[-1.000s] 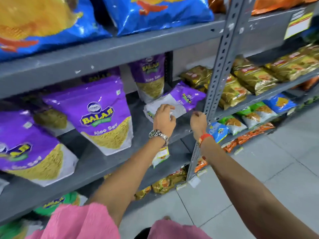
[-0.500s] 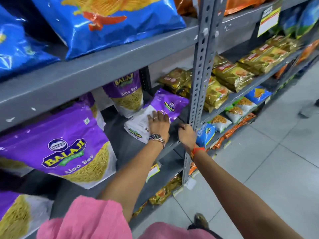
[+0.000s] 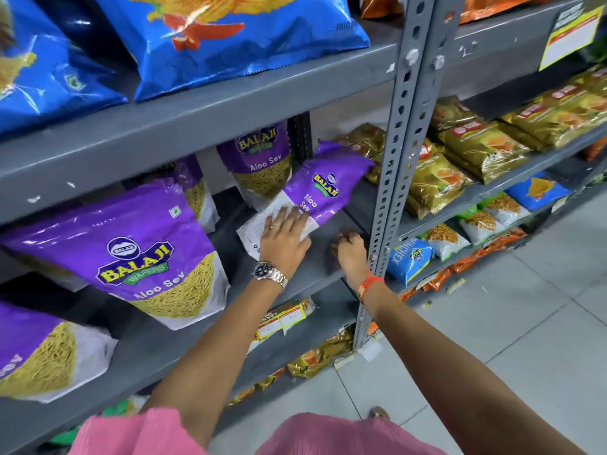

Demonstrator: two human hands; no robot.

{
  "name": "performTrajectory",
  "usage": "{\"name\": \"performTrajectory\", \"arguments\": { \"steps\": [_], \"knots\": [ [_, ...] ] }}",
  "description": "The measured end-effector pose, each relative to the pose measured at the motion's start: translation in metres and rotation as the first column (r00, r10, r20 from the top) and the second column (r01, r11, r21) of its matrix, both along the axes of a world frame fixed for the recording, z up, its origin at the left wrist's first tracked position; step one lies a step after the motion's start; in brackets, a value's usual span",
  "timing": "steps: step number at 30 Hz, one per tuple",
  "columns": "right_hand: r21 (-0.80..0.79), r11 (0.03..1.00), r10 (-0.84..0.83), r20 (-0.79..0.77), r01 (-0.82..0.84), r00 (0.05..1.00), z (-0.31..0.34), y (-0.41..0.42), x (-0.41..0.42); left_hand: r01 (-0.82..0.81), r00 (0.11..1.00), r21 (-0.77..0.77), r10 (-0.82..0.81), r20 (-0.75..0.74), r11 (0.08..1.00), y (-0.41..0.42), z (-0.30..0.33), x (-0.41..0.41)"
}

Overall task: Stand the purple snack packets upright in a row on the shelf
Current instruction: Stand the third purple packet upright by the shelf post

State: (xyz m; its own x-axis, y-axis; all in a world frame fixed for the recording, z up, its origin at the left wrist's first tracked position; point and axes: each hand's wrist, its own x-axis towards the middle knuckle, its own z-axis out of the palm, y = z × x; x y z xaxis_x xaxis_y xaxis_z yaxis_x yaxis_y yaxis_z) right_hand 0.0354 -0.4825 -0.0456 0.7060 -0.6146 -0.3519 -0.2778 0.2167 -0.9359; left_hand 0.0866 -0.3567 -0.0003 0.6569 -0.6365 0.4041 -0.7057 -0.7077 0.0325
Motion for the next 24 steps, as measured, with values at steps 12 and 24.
{"name": "performTrajectory", "arguments": {
  "steps": [12,24],
  "knots": [
    [0.076,0.911,0.381,0.217,-0.405,0.899,0.045,-0.002,0.033,-0.357,0.889,-0.784,-0.073,-0.452,0.508,0.039,0.032,-0.028],
    [0.366,0.814,0.315,0.374,-0.451,0.872,0.054,0.003,0.05,-0.481,0.861,-0.856,-0.082,-0.502,0.19,0.025,0.031,-0.014]
  ]
}}
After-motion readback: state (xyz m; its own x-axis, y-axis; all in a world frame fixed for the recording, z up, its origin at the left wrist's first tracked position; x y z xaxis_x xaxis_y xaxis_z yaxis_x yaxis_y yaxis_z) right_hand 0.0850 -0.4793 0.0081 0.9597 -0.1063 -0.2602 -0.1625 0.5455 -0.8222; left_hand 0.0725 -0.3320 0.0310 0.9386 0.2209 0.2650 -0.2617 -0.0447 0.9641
